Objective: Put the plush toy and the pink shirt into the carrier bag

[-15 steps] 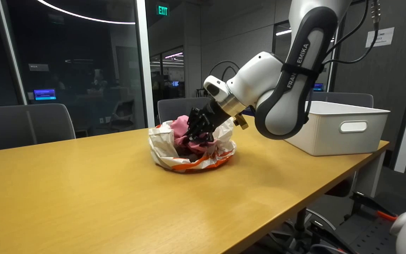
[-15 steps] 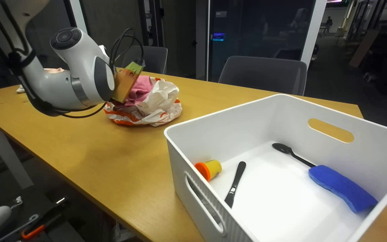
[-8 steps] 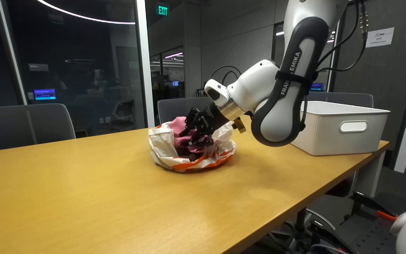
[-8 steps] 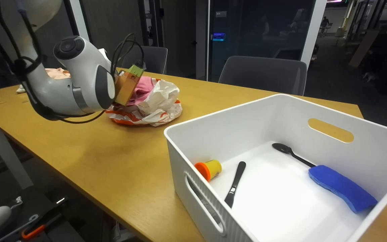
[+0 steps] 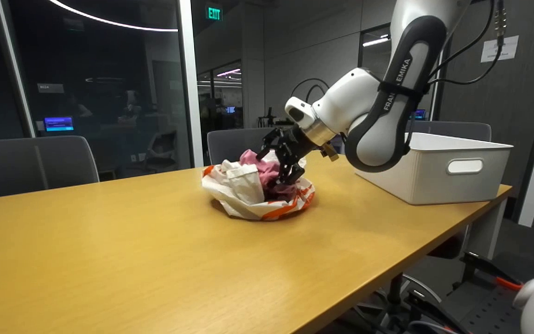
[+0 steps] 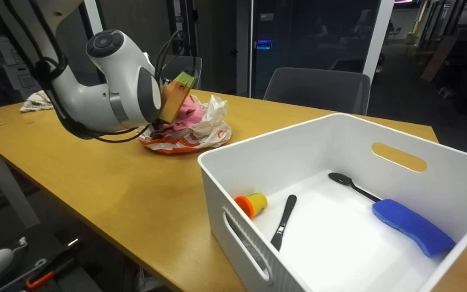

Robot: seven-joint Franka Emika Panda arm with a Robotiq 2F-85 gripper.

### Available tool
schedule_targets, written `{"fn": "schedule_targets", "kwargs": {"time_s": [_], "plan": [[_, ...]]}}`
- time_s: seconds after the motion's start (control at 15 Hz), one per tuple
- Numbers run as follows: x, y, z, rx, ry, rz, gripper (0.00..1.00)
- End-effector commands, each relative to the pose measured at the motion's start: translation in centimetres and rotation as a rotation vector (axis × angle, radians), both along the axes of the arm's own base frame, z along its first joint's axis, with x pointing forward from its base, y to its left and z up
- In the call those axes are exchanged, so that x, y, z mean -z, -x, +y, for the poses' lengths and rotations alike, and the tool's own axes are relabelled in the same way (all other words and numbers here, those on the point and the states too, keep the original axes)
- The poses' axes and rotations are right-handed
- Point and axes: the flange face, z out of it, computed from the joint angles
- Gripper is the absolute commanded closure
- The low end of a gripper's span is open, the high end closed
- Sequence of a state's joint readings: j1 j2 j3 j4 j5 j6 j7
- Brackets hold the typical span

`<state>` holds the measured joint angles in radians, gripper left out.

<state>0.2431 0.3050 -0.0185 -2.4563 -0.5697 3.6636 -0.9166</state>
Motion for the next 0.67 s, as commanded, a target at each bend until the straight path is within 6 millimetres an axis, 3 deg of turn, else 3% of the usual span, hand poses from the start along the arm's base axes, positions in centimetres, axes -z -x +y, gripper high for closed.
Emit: {"fn": "schedule_targets", "kwargs": {"time_s": [0.0,0.33,0.6], "plan": [[-3.8,0.9,-2.6,0.050,0.040,0.051,0.00],[-3.2,3.0,-4.2,0.084,0.142,0.132,0.00],[-4.6,2.6,-5.6,0.047,0.220,0.071,0.00]]}}
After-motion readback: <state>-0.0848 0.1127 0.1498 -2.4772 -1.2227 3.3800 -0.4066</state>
